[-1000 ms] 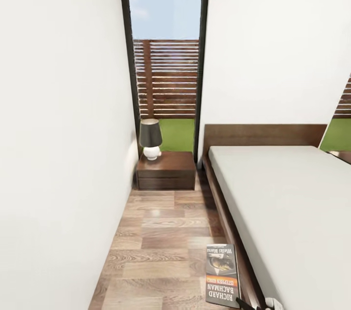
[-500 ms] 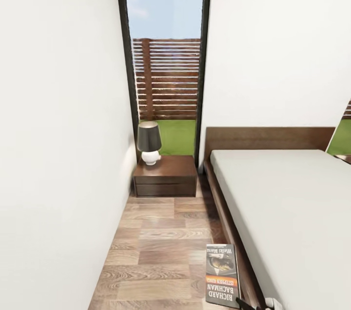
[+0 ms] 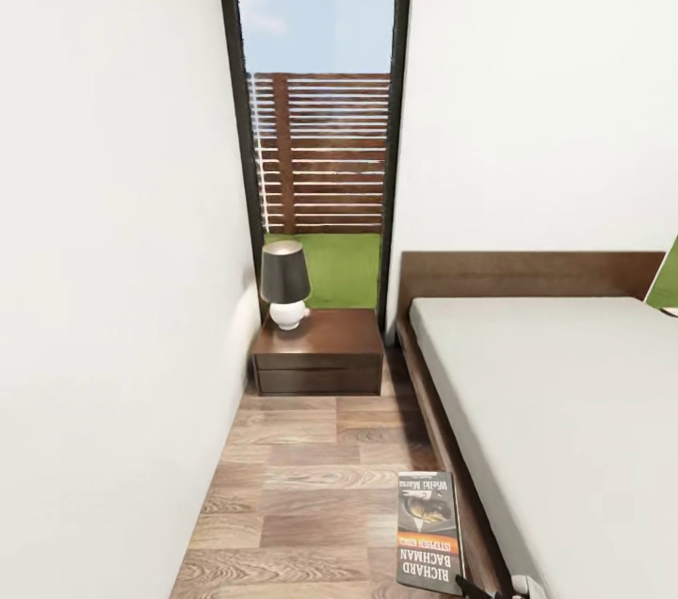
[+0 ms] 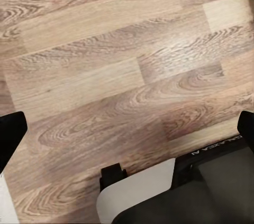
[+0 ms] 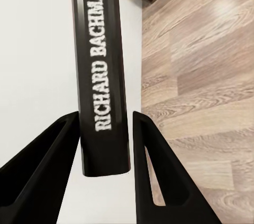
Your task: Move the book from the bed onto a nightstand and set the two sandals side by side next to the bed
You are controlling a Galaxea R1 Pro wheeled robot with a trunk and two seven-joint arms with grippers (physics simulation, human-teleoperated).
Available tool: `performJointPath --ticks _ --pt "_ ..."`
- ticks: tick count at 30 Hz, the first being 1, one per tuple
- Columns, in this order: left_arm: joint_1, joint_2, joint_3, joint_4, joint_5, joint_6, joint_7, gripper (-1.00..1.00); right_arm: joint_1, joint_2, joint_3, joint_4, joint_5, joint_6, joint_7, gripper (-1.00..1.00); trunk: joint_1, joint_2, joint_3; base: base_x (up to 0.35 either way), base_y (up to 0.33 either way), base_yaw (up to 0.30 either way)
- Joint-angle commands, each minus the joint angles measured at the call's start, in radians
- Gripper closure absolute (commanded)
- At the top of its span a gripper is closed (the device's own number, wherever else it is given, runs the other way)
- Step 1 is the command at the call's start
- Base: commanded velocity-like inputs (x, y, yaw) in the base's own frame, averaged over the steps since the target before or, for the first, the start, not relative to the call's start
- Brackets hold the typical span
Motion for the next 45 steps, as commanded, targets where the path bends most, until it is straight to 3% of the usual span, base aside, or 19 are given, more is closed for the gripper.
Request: performJointPath --ticks 1,45 --pt "-0.001 0.0 -0.005 0.001 -0.005 -0.006 0.0 -1.0 -0.001 0.0 0.005 0.0 -0.01 -0.002 0.002 1.0 0.001 -0.001 -0.001 0.332 0.0 0.0" --pt "-0.001 0.0 -0.005 0.001 -0.005 -0.006 0.0 -1.0 -0.001 0.001 0.005 0.0 -0.01 -0.003 0.002 1.0 0.001 -0.001 -0.001 0.332 0.0 0.0"
